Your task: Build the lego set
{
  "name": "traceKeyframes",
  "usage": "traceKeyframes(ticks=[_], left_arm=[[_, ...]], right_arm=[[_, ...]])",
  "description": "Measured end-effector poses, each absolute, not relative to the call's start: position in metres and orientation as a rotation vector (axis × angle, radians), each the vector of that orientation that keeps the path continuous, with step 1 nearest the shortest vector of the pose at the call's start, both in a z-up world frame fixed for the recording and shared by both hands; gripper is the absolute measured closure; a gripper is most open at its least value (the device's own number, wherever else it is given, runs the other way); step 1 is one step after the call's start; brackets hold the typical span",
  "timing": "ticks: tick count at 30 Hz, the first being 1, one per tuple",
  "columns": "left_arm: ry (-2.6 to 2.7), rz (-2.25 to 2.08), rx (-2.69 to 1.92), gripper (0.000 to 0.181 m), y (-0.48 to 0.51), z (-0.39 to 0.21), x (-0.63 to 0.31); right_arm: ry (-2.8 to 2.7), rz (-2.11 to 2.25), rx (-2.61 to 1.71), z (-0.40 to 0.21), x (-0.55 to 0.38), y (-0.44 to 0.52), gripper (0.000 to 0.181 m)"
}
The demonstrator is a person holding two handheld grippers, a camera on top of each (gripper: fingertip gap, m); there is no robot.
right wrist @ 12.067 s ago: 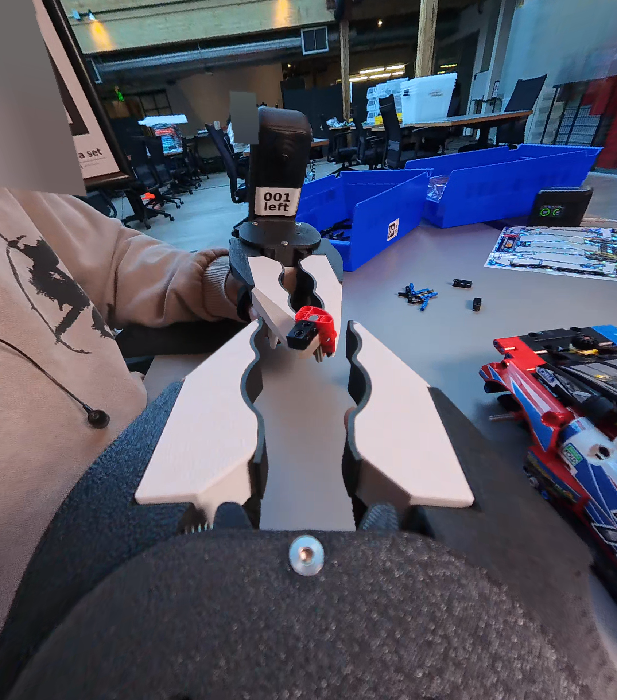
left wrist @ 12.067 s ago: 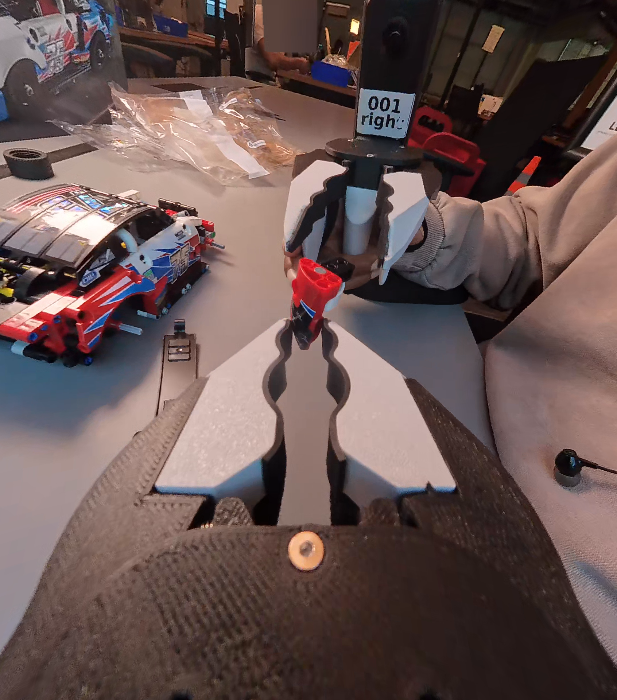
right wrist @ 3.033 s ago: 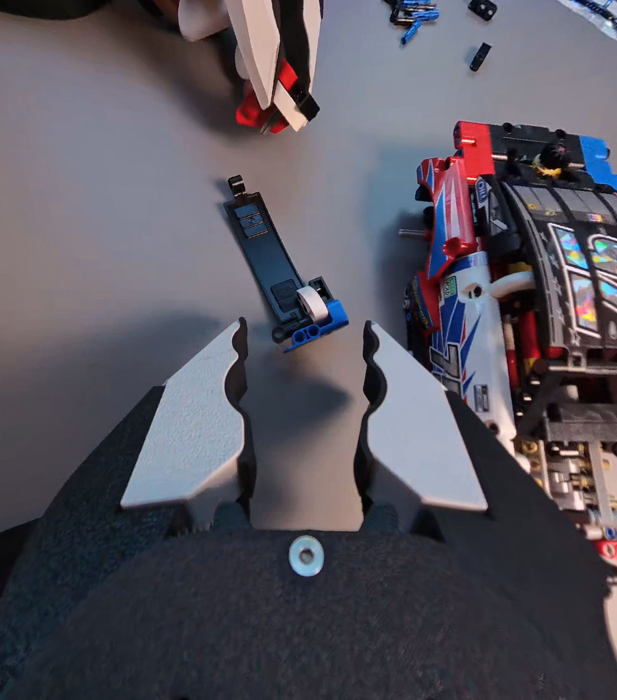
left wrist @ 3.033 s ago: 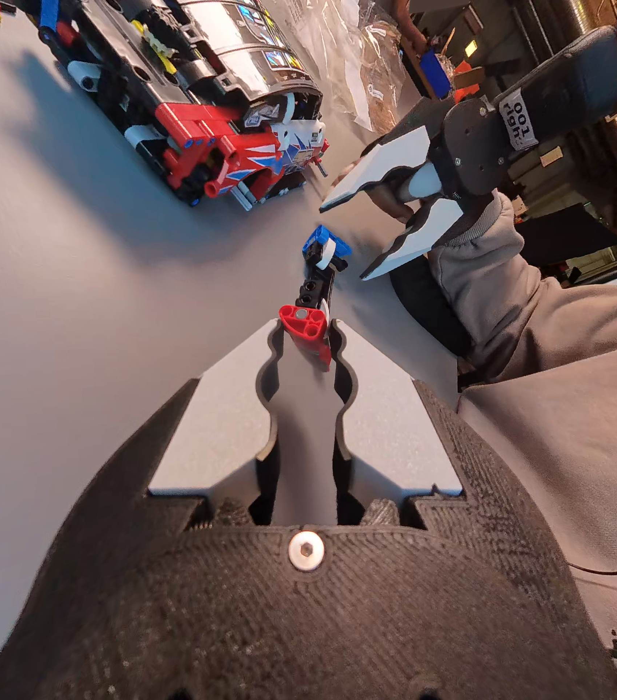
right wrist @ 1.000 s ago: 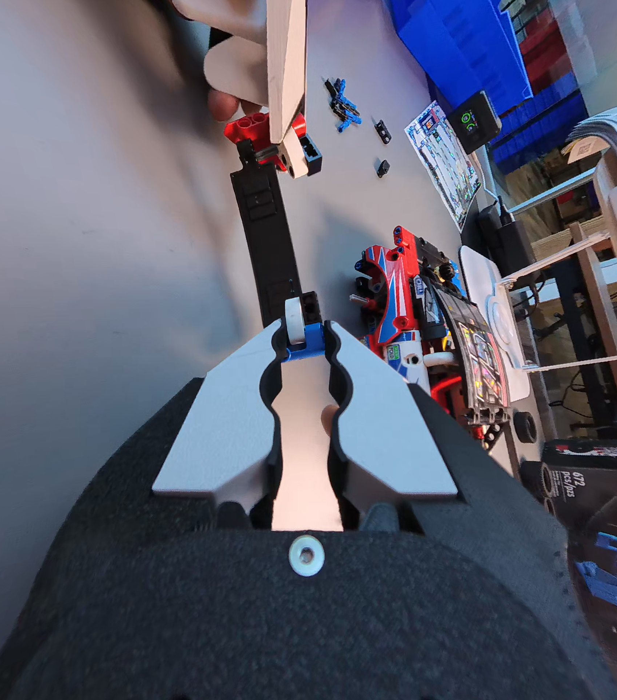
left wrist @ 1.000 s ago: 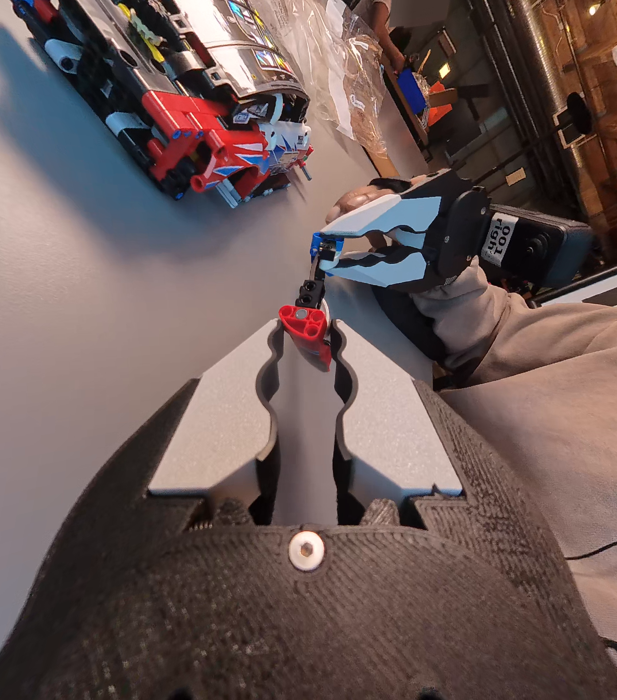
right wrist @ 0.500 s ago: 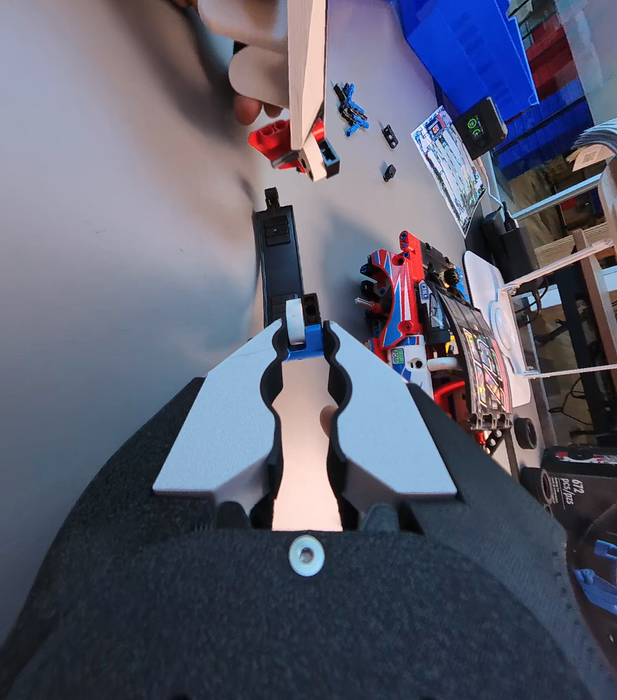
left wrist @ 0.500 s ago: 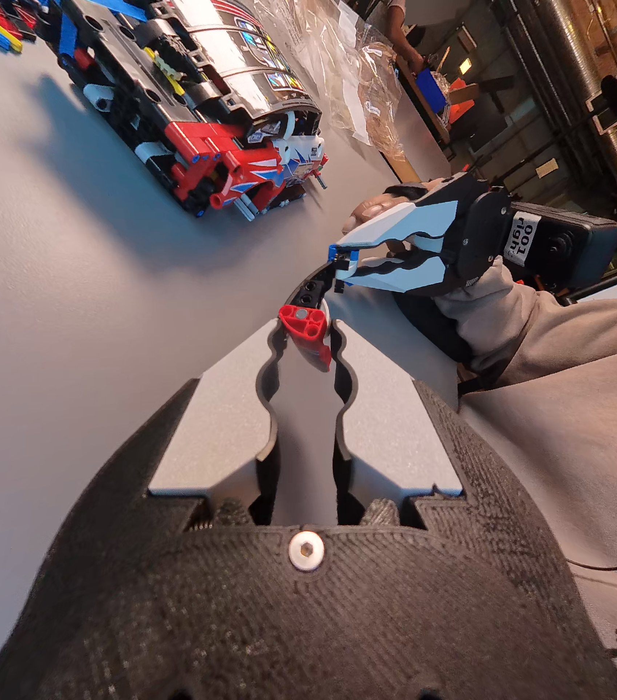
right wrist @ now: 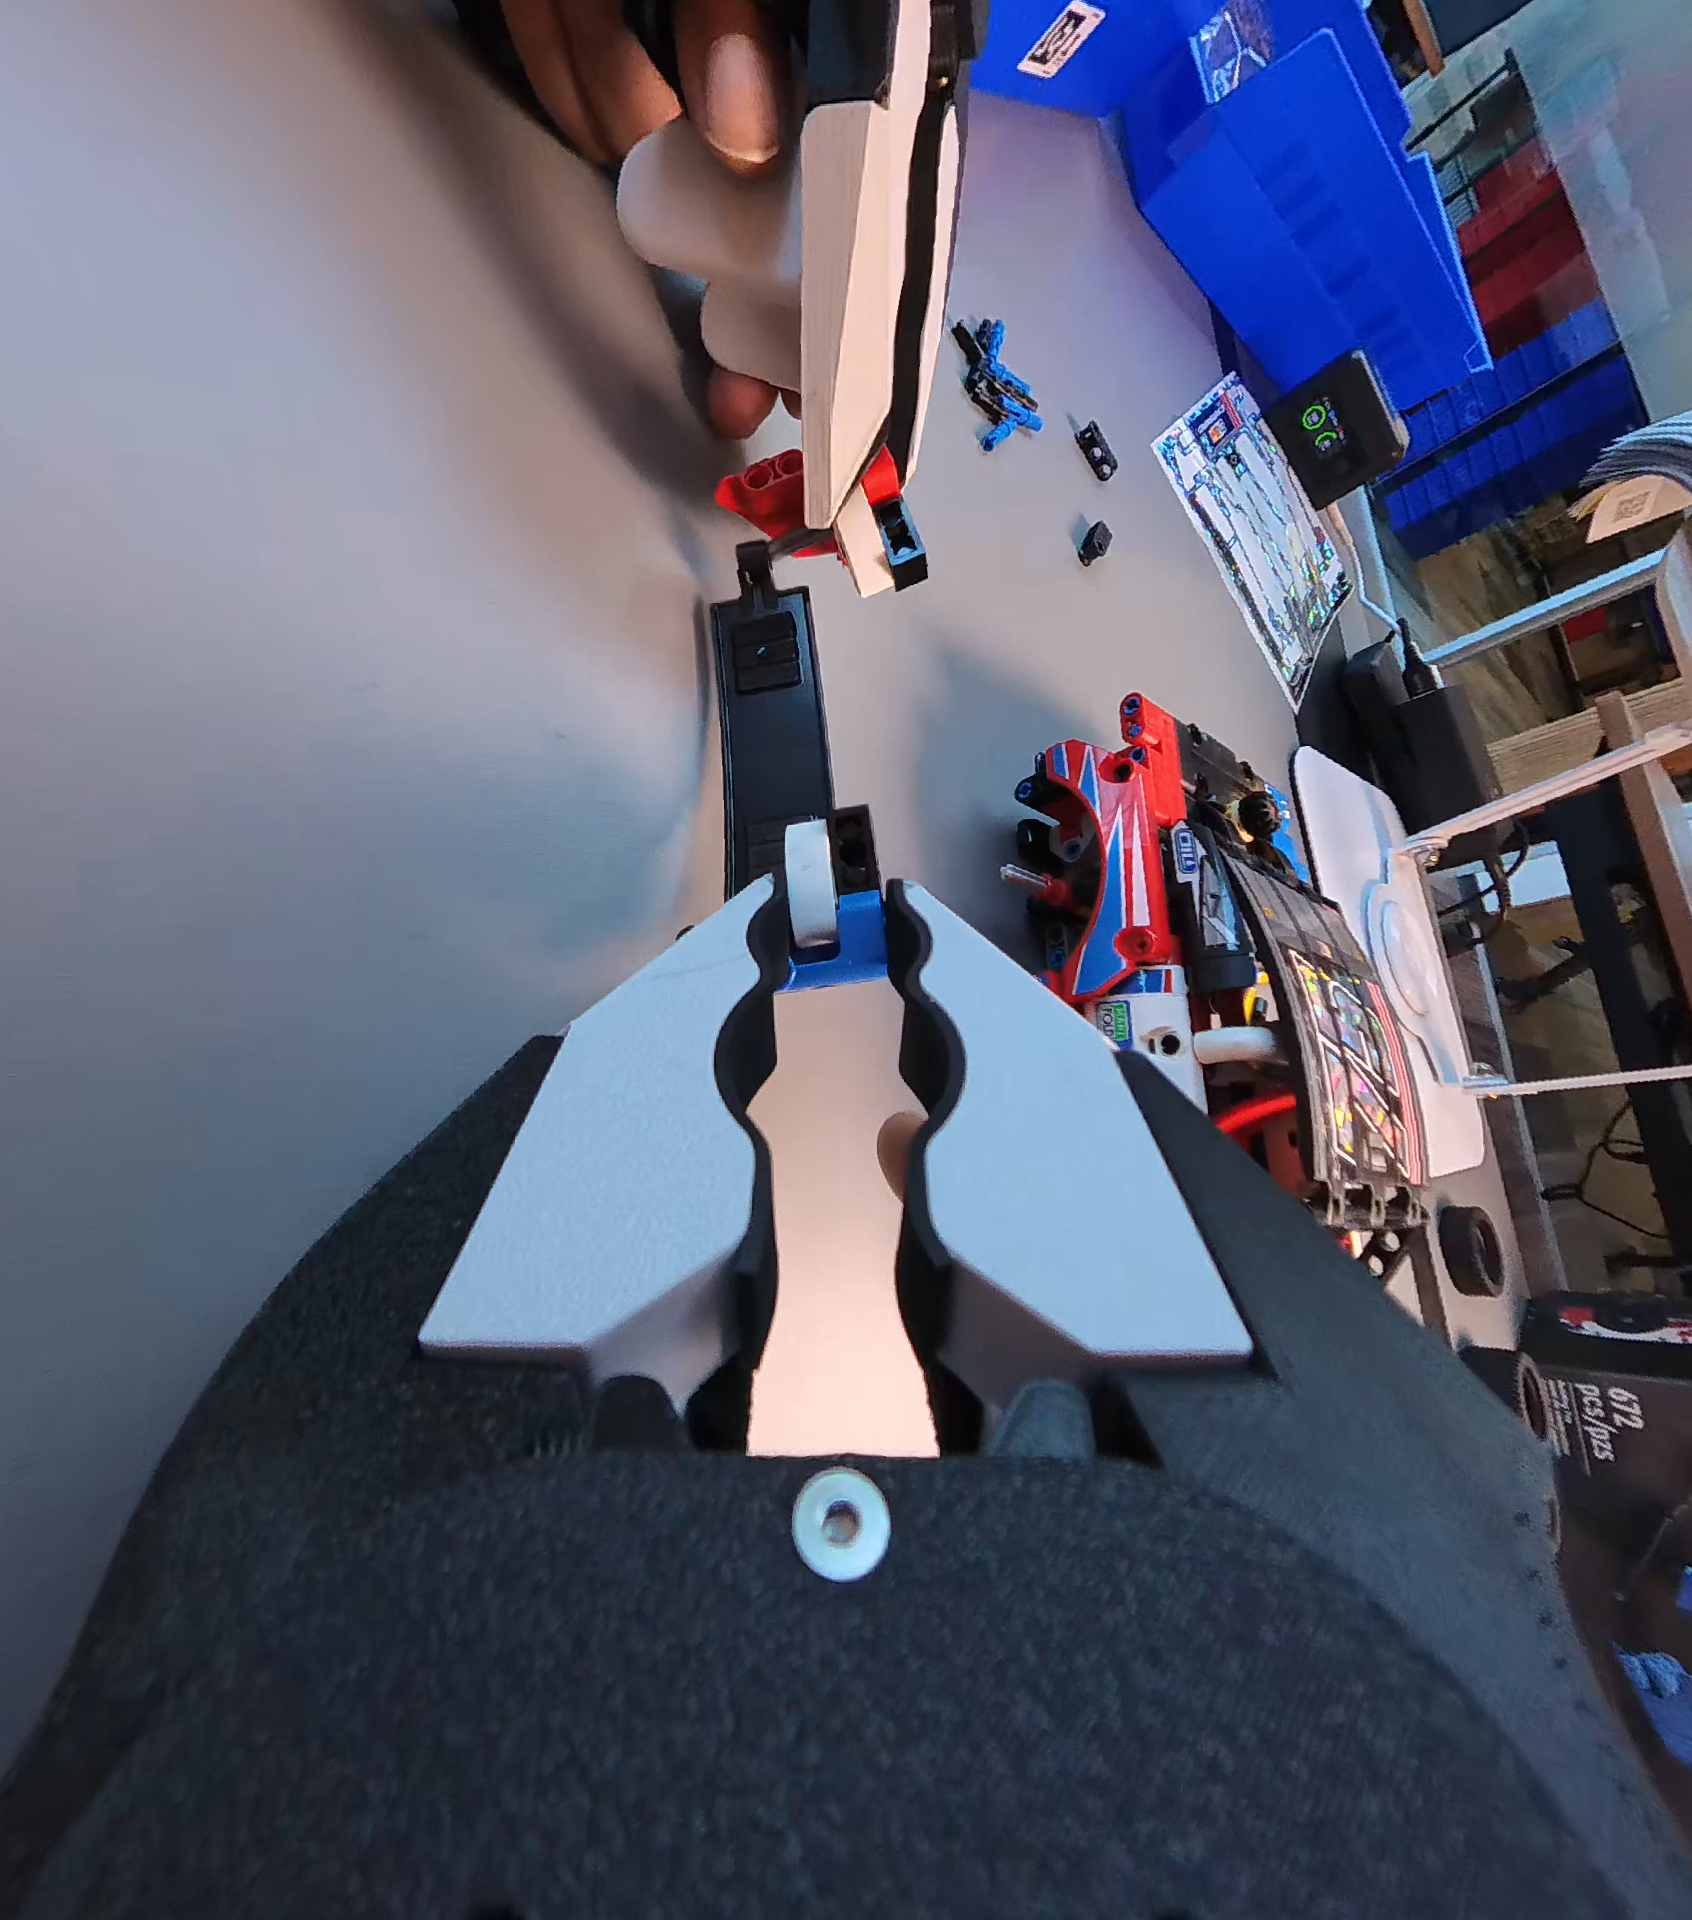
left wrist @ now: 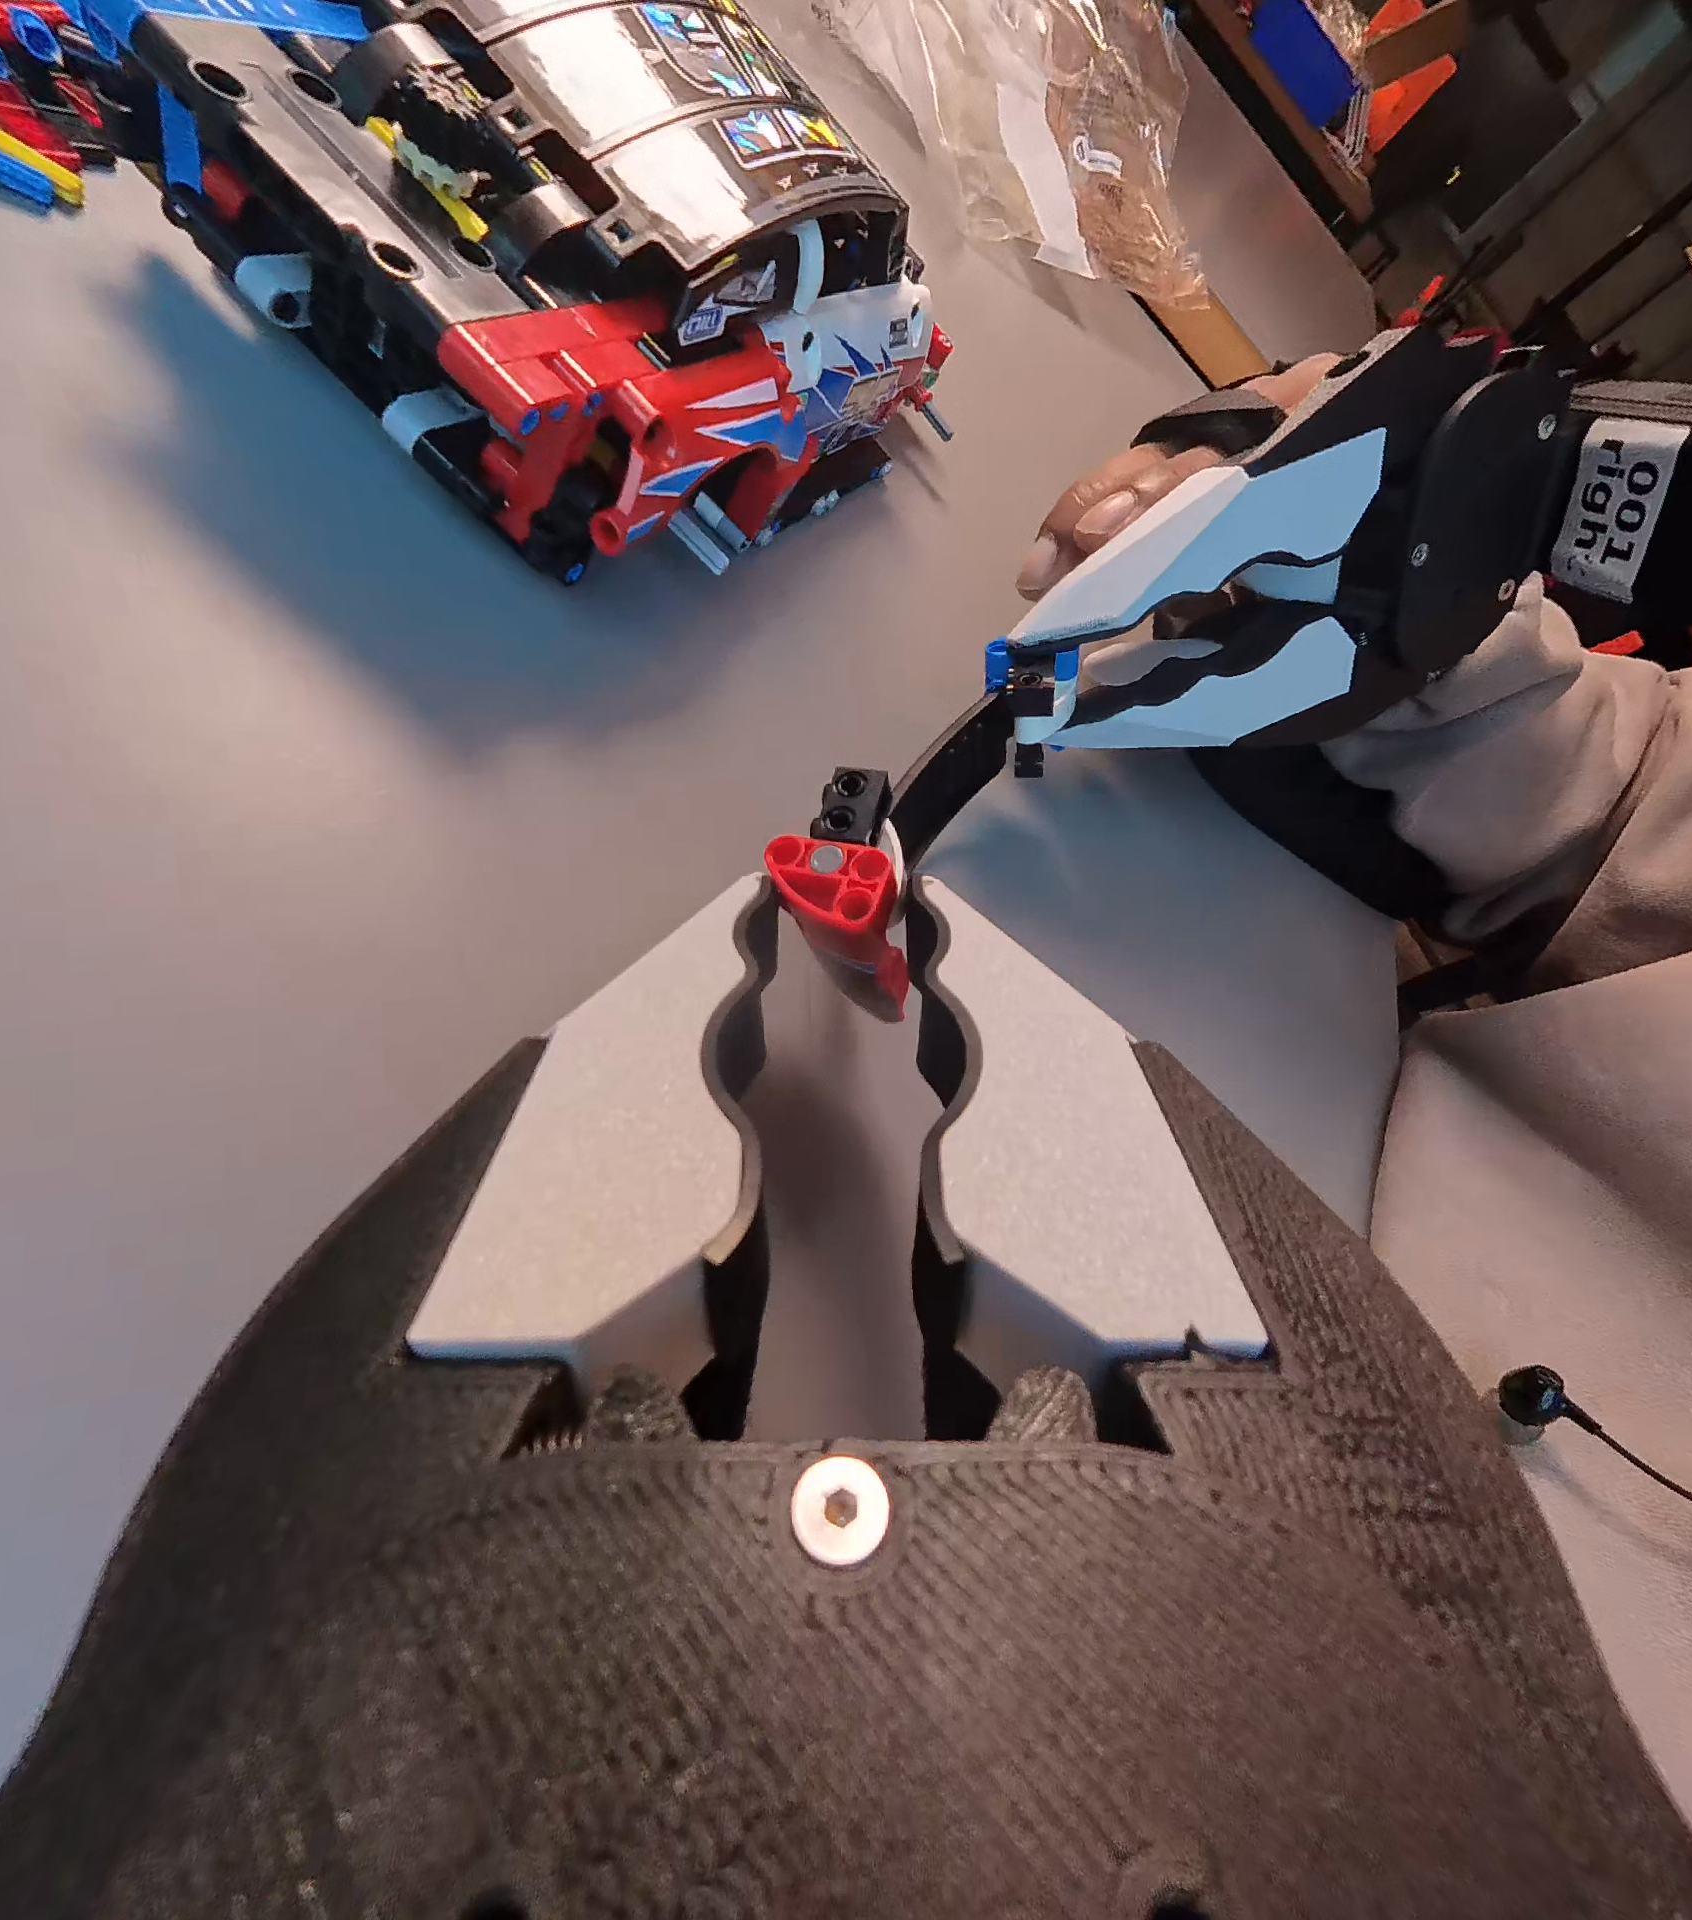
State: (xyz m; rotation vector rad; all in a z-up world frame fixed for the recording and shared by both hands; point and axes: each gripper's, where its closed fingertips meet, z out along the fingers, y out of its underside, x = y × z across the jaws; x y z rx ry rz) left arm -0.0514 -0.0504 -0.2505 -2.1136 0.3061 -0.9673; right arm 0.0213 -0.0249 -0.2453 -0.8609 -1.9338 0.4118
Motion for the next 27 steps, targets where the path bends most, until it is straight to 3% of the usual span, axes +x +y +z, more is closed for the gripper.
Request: traceKeyframes(ticks=[15,27], left_arm=[[0.486,-0.887,-2.096,0.158,-0.059,-0.25,-0.042],[0.776,-0.514,-1.867,0.126,-0.058,-0.227,-0.047]], right_arm=[[-1.868,0.503,-0.904,-0.237,0.02,-0.022,0.166],[-1.807,0.523,-0.864,-0.225,0.021,-0.018,0.166]])
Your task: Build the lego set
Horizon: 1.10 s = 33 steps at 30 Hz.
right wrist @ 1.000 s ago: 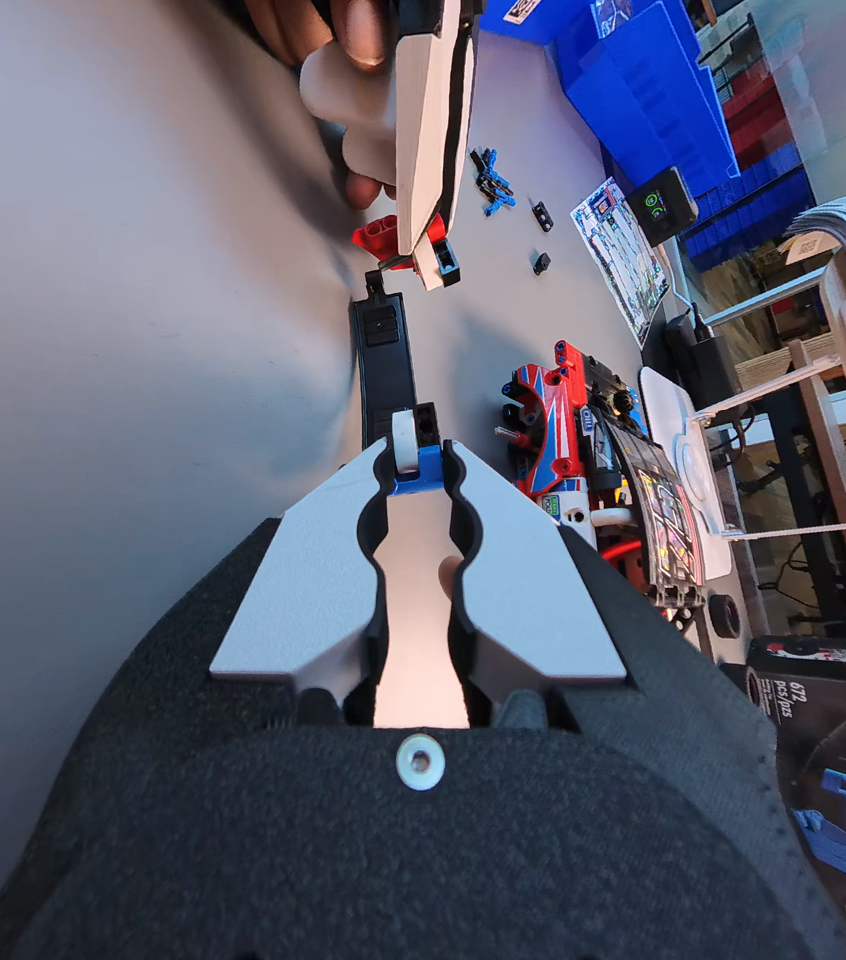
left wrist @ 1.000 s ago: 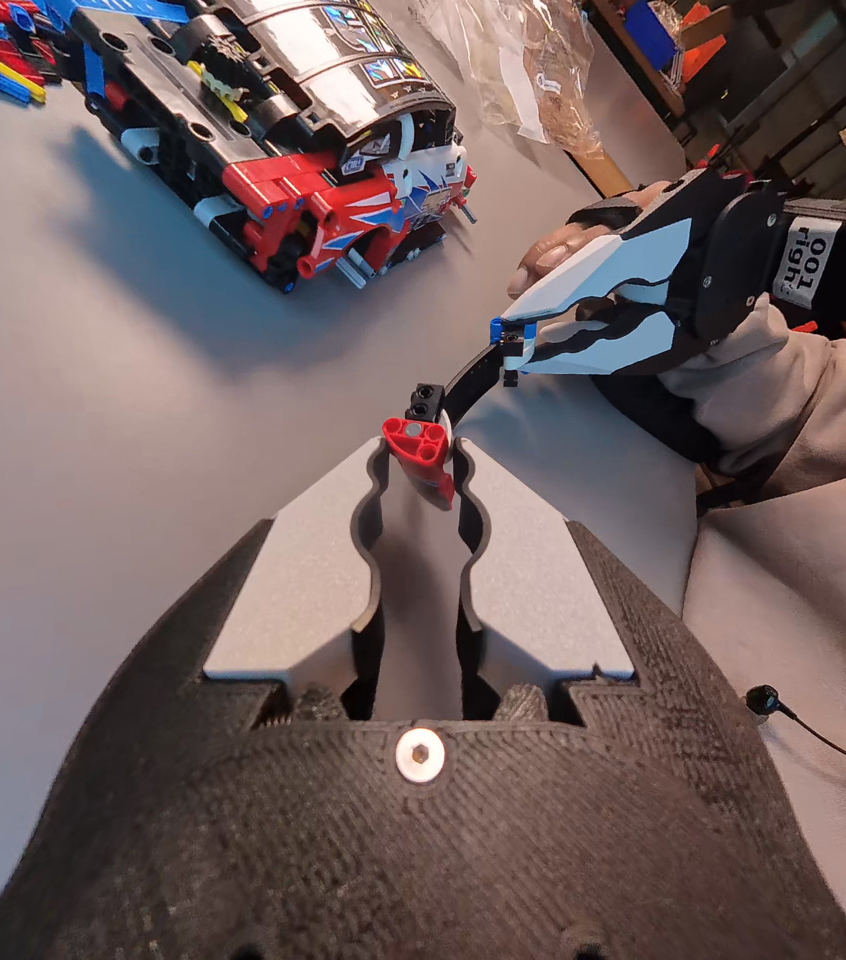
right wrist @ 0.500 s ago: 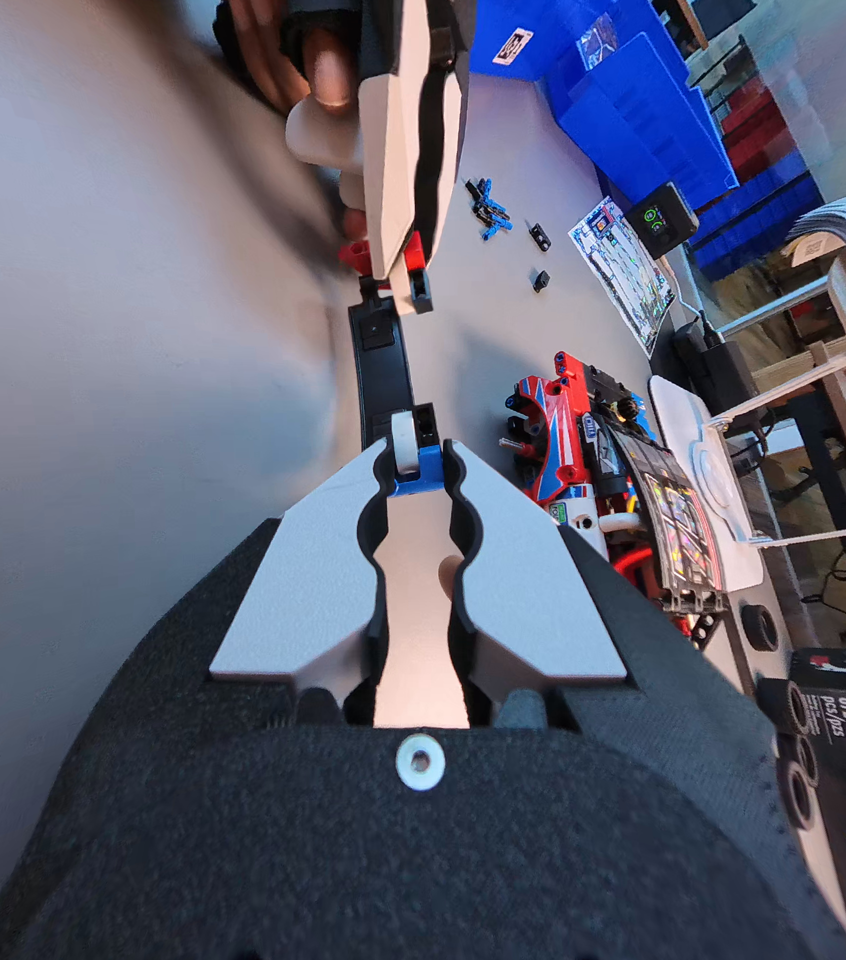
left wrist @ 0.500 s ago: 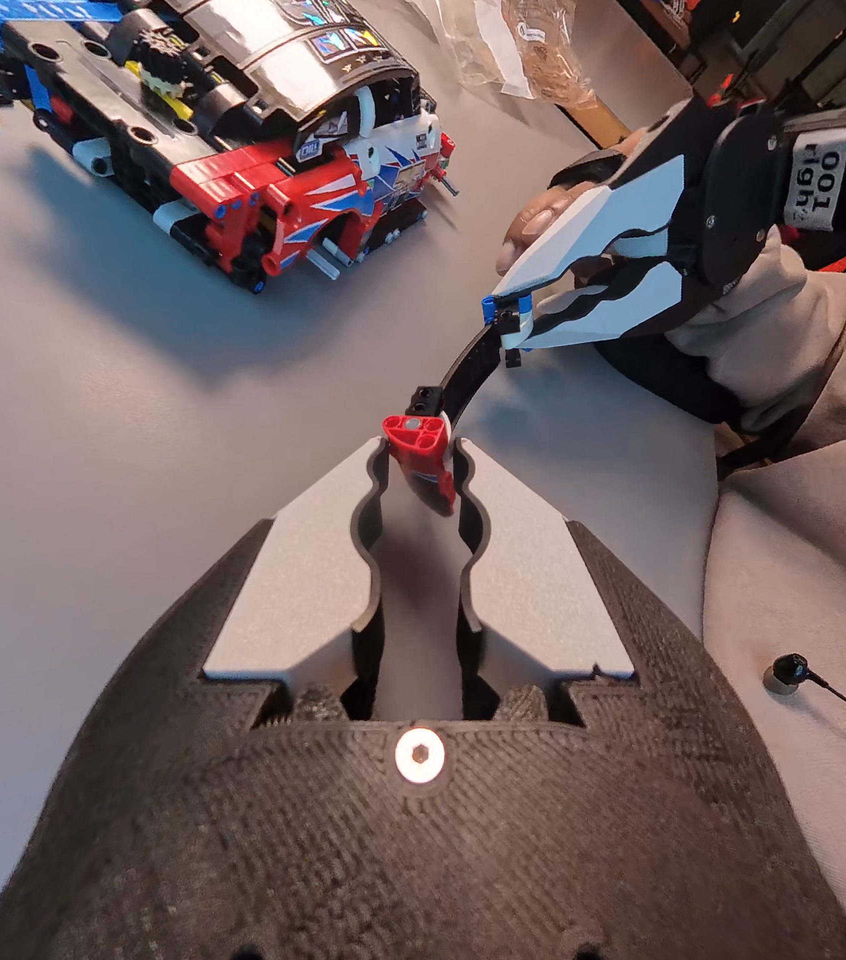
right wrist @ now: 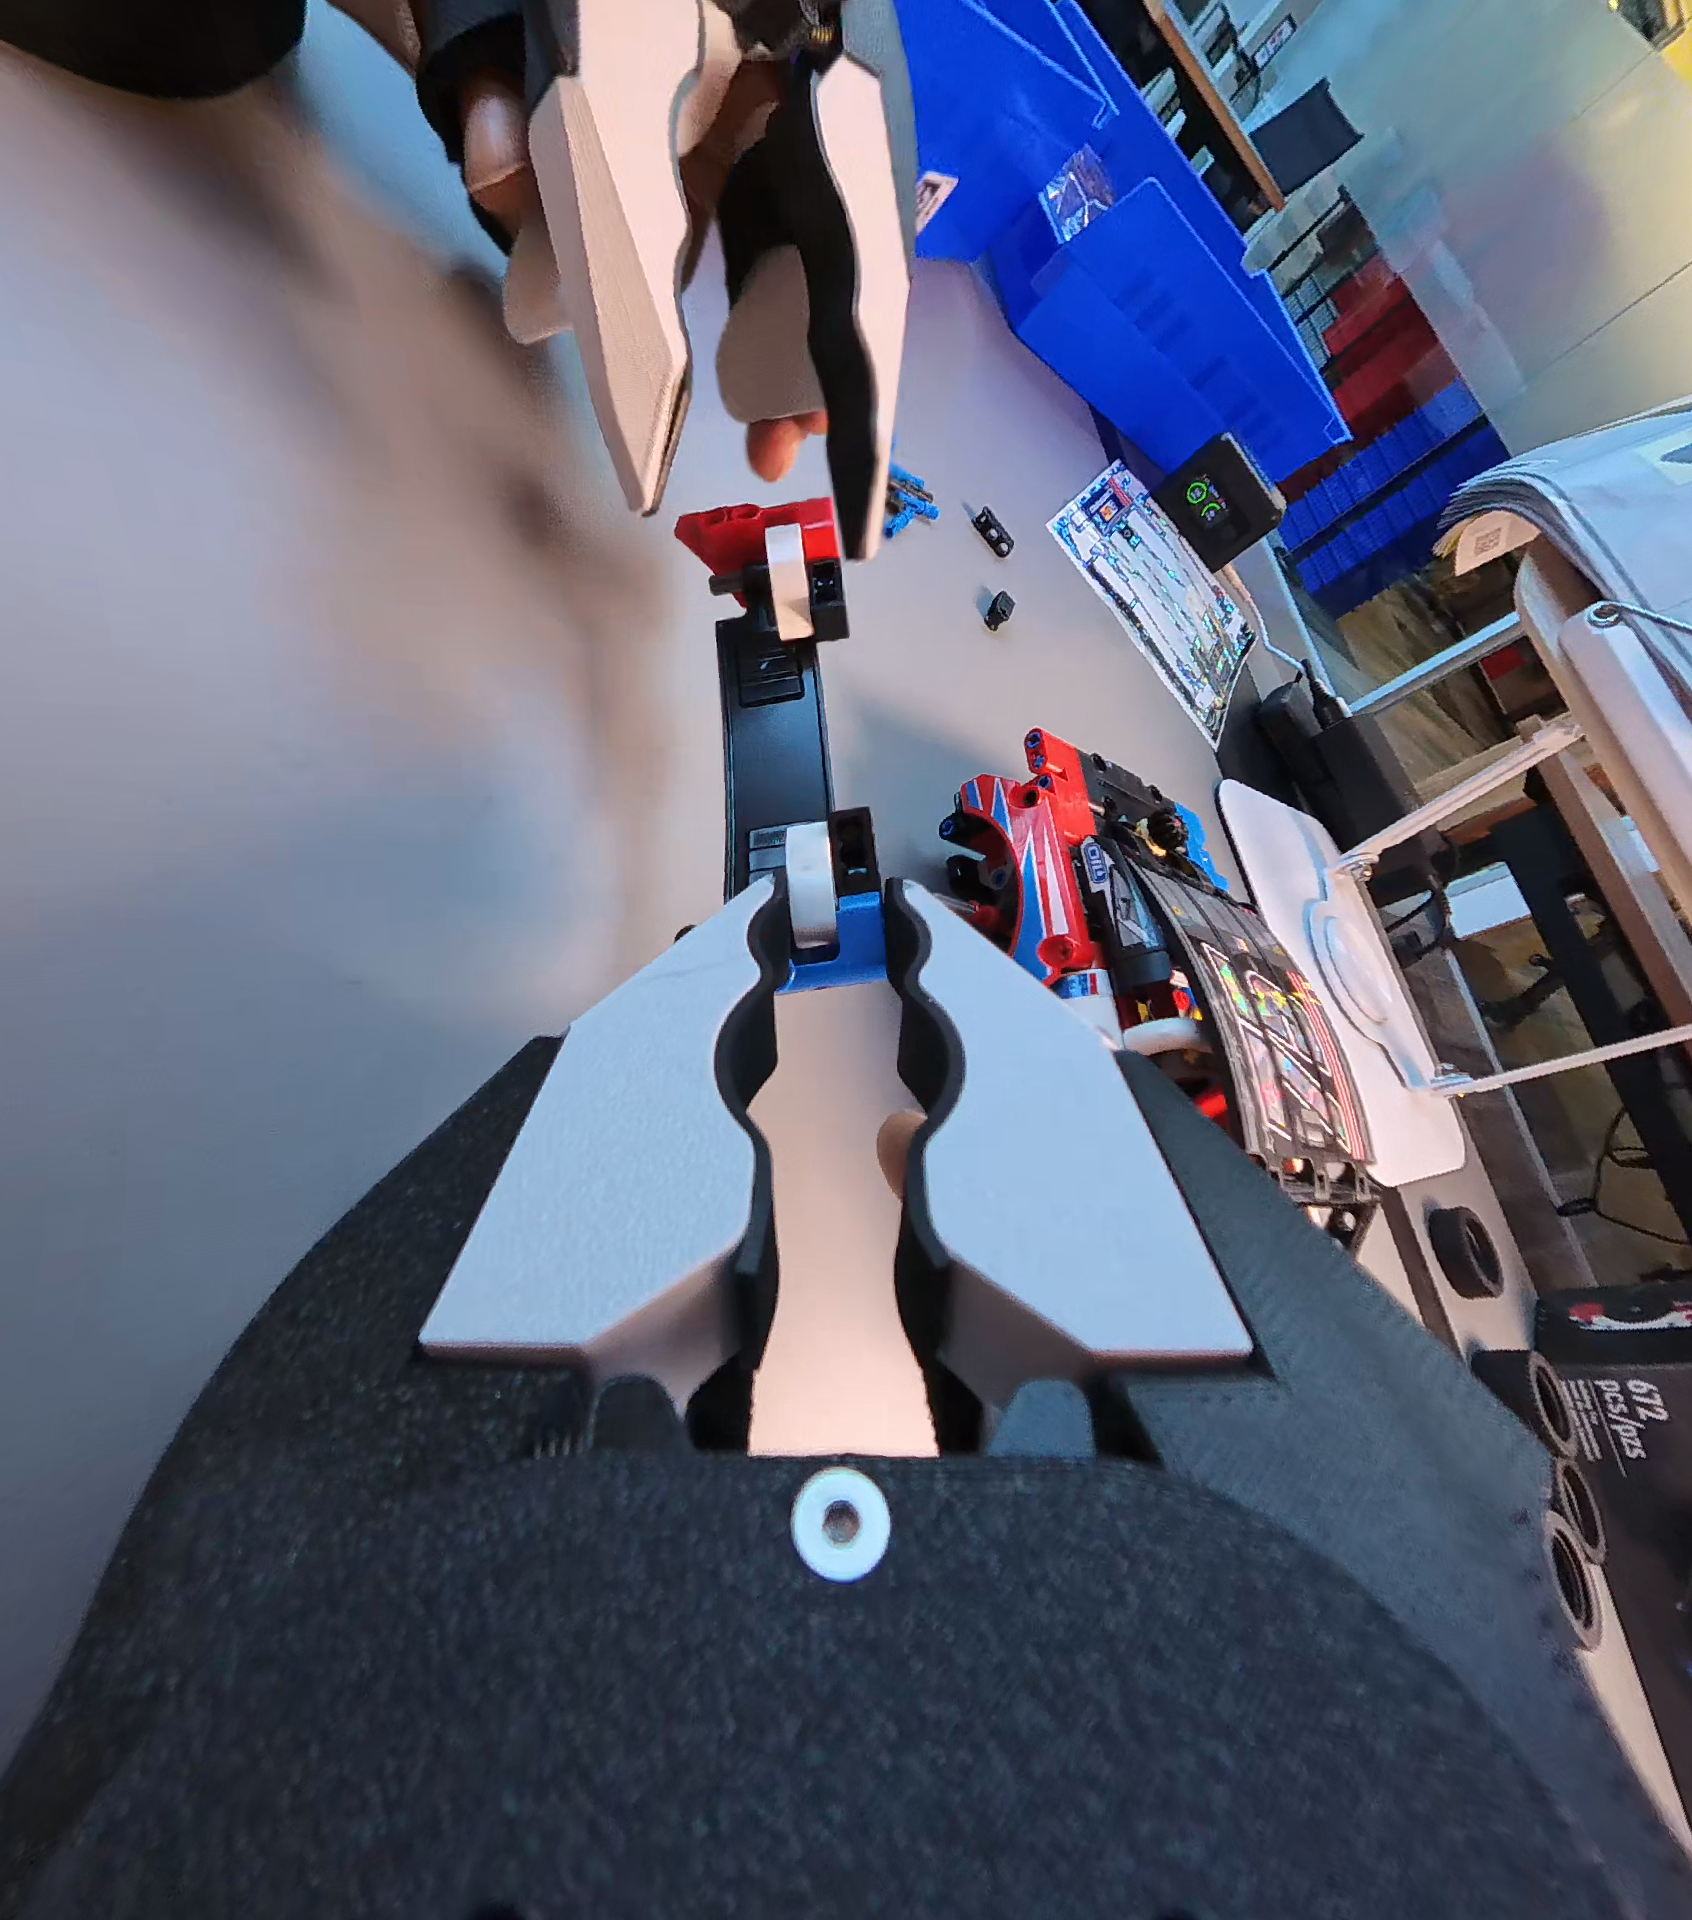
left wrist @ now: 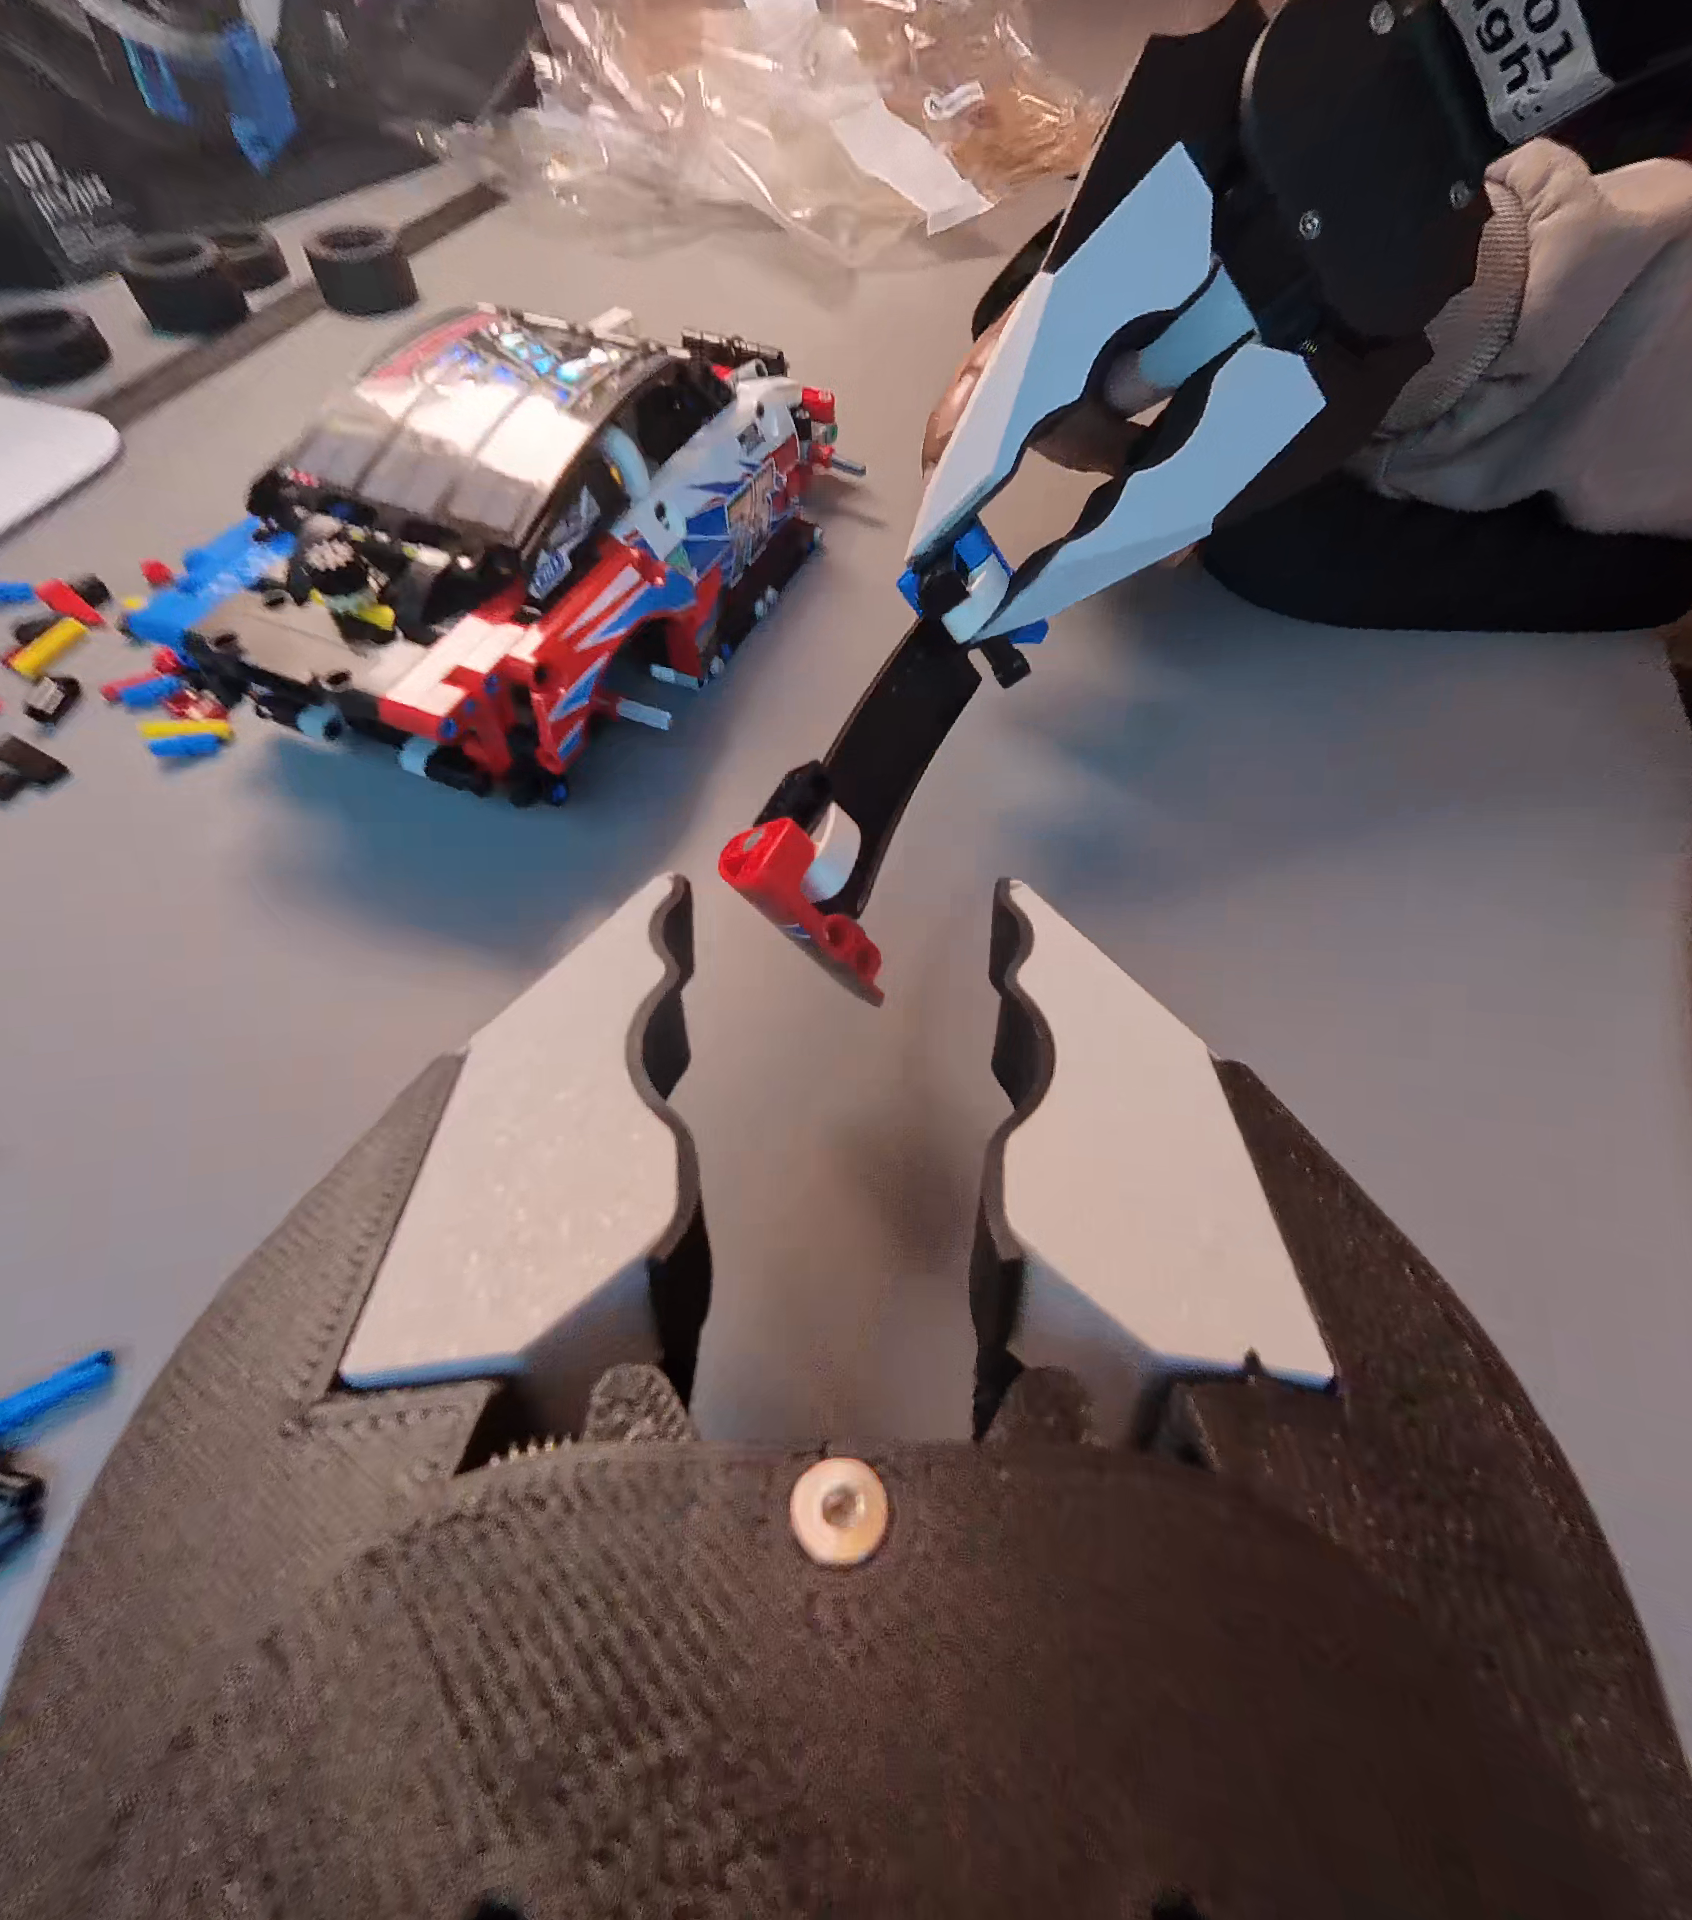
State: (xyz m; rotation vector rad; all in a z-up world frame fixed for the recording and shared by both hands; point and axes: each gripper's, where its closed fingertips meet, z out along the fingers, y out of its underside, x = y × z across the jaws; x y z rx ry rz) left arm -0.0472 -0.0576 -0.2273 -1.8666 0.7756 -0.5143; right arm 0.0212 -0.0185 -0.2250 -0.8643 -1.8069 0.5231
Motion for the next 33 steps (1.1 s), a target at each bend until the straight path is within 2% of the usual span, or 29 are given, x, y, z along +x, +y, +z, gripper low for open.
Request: traceKeyframes(ticks=[4,7,11,18,25,33], left_arm=[[0.914,-0.338,-1.742,0.108,-0.06,-0.219,-0.045],[1.008,-0.307,-1.673,0.105,-0.068,-0.218,-0.031],[1.071,-0.265,-1.649,0.114,-0.072,-0.223,-0.024],[1.072,-0.149,-1.574,0.142,-0.071,-0.209,-0.028],[1.07,-0.172,-1.548,0.142,-0.076,-0.201,-0.025],[1.155,-0.168,-1.695,0.143,-0.076,-0.231,-0.027]], right_arm=[[-1.794,0.578,-0.856,-0.221,0.021,-0.023,0.166],[-1.791,0.695,-0.9,-0.219,0.022,-0.028,0.166],[-1.756,0.869,-0.96,-0.212,0.025,-0.032,0.166],[-1.703,1.114,-1.059,-0.206,0.026,-0.039,0.166],[-1.658,1.265,-1.121,-0.201,0.025,-0.04,0.165],[-1.857,1.029,-1.148,-0.23,0.026,-0.039,0.166]])
